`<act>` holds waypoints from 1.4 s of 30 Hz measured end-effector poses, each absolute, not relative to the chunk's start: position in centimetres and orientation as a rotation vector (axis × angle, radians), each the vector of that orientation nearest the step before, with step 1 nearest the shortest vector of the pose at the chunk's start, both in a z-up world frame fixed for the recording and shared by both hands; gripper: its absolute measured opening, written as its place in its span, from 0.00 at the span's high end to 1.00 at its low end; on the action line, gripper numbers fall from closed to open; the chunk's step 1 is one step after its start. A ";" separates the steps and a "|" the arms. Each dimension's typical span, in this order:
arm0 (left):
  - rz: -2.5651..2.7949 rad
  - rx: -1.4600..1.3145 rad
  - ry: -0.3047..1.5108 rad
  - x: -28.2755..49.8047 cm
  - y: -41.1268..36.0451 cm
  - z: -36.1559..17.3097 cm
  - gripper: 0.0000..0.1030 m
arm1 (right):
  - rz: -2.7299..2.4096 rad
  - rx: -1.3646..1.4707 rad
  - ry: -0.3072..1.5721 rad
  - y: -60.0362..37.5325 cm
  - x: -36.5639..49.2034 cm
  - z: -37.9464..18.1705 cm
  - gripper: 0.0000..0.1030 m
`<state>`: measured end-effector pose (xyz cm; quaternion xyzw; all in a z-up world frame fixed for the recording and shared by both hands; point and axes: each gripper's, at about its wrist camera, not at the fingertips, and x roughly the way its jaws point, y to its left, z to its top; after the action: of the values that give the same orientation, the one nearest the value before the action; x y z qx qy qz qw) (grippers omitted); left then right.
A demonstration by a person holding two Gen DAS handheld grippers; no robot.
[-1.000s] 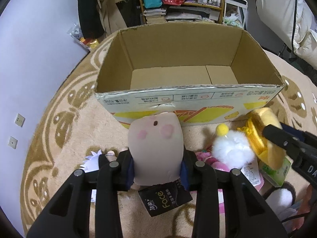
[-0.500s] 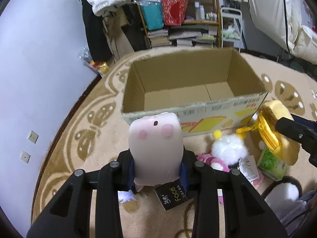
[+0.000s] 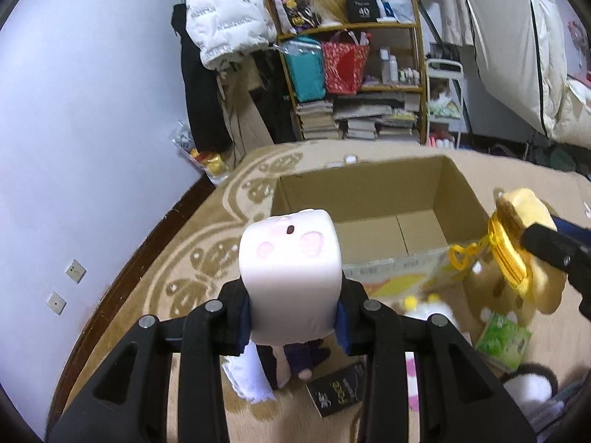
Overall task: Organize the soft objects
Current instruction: 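Lift pink plush with left tool while right tool carries yellow plush over box, then lower pink plush into box and open left tool while right releases yellow plush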
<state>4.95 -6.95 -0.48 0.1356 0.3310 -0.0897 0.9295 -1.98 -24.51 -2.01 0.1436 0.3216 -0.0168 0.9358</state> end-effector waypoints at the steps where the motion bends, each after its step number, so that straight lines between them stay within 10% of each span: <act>1: -0.184 0.267 0.675 5.1 -6.9 -0.2 0.68 | -0.032 0.296 0.653 -24.6 -1.9 -2.0 0.58; 42: -0.261 0.306 0.601 12.6 -10.7 -2.1 0.64 | 0.044 0.218 0.629 -25.5 7.7 -5.3 0.49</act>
<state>12.60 -10.74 -2.05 0.1497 0.2942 -0.1279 0.9352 7.75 -25.46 -5.30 0.1071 0.3087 0.0218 0.9449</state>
